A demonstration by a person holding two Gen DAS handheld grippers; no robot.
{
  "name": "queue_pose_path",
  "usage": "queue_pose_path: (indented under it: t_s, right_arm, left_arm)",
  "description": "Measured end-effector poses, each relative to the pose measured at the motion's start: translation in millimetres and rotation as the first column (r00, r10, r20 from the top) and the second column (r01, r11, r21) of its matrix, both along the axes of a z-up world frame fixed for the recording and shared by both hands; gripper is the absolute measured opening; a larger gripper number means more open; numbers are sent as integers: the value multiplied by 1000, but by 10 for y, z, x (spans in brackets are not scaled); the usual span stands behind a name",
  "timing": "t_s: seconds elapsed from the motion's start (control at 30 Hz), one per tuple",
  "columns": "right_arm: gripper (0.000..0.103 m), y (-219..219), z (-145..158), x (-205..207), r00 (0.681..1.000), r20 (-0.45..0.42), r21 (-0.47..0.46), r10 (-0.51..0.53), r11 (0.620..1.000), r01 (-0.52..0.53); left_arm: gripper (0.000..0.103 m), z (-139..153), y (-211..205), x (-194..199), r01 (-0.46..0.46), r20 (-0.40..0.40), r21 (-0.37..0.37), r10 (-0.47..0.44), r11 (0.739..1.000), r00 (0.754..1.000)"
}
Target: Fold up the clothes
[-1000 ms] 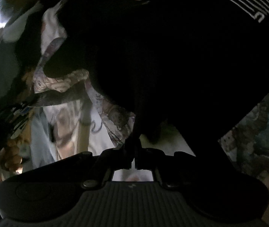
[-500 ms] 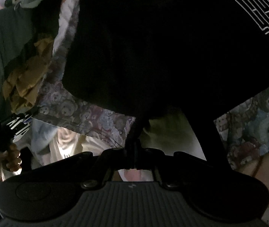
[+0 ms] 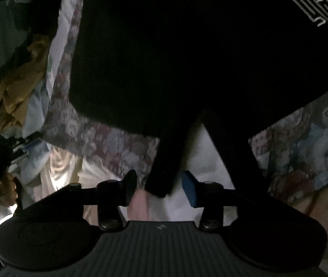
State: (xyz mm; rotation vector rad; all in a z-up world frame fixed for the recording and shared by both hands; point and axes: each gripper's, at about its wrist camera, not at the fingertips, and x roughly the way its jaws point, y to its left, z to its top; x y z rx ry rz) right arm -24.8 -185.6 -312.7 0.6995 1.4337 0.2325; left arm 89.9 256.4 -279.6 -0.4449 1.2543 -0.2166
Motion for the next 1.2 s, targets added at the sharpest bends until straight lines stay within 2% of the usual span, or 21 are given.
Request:
queue_pose_path:
  t_s: [0.03, 0.07, 0.1, 0.33, 0.37, 0.43, 0.47, 0.5, 0.53, 0.73, 0.9, 1.2]
  right_arm:
    - [51, -1, -14, -4, 1000, 2, -2, -4, 1000, 4]
    - [51, -3, -29, -8, 1000, 4, -4, -9, 1000, 9]
    - [51, 3, -48, 14, 1000, 4, -2, -16, 1000, 16]
    - [50, 35, -230, 22, 997, -36, 12, -64, 998, 65]
    - [48, 33, -250, 10, 997, -38, 16, -67, 998, 68]
    - [39, 28, -289, -9, 996, -31, 22, -80, 997, 80]
    - [22, 20, -306, -19, 996, -25, 18, -86, 996, 87]
    - [5, 15, -329, -25, 996, -30, 7, -84, 996, 84]
    - [1, 9, -341, -33, 996, -33, 16, -81, 997, 82]
    - [0, 75, -290, -59, 1000, -7, 106, -28, 994, 29]
    - [0, 183, -291, -47, 1000, -15, 137, 9, 991, -7]
    - [0, 189, -349, -50, 999, -35, 111, 23, 994, -19]
  left_arm:
    - [40, 0, -10, -1, 0, 9, 4, 0, 1000, 1000]
    - [51, -2, -19, -2, -2, 16, 8, 2, 1000, 1000]
    - [54, -9, -19, -1, -14, 13, 6, 14, 1000, 1000]
    - [53, -166, -72, 17, -34, -8, -4, 34, 999, 999]
    - [51, -196, -73, 26, -34, -9, -8, 34, 999, 999]
    - [37, -226, -56, 25, -46, -2, -1, 46, 999, 999]
    - [17, -232, -41, 16, -56, -2, 8, 56, 998, 998]
    - [13, -230, -16, 3, -63, -5, 0, 63, 998, 998]
    - [11, -225, 8, -12, -71, -7, -9, 71, 997, 997]
    - [9, 28, 76, -99, -66, 60, -42, 69, 997, 996]
    - [8, 191, 184, -72, -97, 98, -25, 99, 995, 990]
    - [8, 80, 179, -24, -107, 83, 22, 105, 994, 991]
